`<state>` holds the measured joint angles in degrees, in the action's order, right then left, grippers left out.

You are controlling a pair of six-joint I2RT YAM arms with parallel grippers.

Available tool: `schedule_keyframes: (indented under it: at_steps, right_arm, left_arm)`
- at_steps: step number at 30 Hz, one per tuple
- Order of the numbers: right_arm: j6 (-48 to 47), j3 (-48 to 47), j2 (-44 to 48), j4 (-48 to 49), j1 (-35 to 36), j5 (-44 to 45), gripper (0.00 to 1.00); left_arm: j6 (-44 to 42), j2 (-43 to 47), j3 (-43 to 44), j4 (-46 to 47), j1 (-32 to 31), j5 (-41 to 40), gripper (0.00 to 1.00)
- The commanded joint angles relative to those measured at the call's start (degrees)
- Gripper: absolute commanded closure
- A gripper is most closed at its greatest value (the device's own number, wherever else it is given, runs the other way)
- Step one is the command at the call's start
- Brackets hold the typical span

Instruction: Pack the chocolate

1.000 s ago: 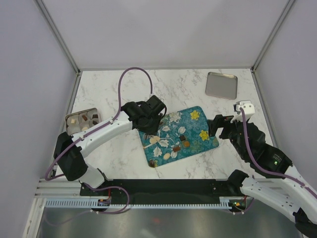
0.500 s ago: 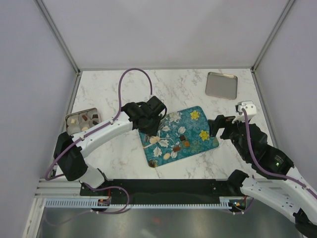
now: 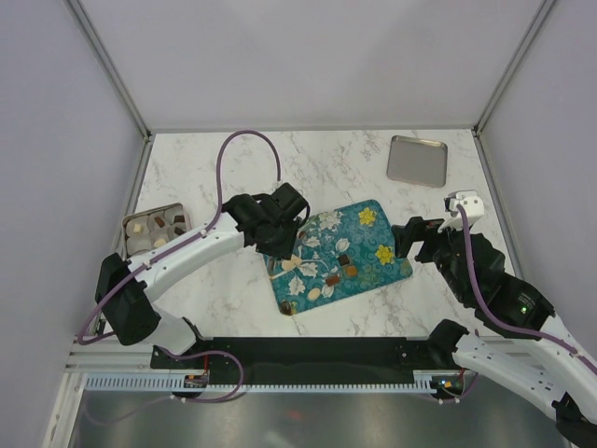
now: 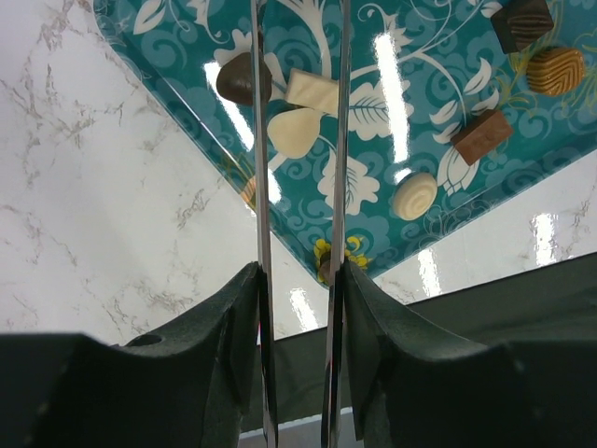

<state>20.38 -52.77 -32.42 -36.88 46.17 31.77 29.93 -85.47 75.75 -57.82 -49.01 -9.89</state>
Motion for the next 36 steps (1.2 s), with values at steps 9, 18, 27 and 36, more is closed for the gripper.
schedule_keyframes:
  at_steps: [9,18,27,36]
  right_arm:
    - [0.98,-2.42,0.87,1.02,0.15,-0.57,0.06]
    - [1.24,-2.68,1.84,0.94,0.15,-1.09,0.06]
    - [1.68,-3.3,2.98,0.23,0.14,-3.03,0.07]
    - [1.77,-4.44,2.81,-0.21,0.15,-6.45,0.07]
  left_arm:
    - [2.15,2.33,-1.13,-0.01,-1.0,0.22,0.57]
    - [2.67,1.97,-0.07,0.26,-0.91,-0.83,0.64]
    - [7.86,6.27,2.83,-4.23,3.91,-5.4,0.69]
    - [6.02,17.34,2.31,-5.72,27.25,-5.66,0.68]
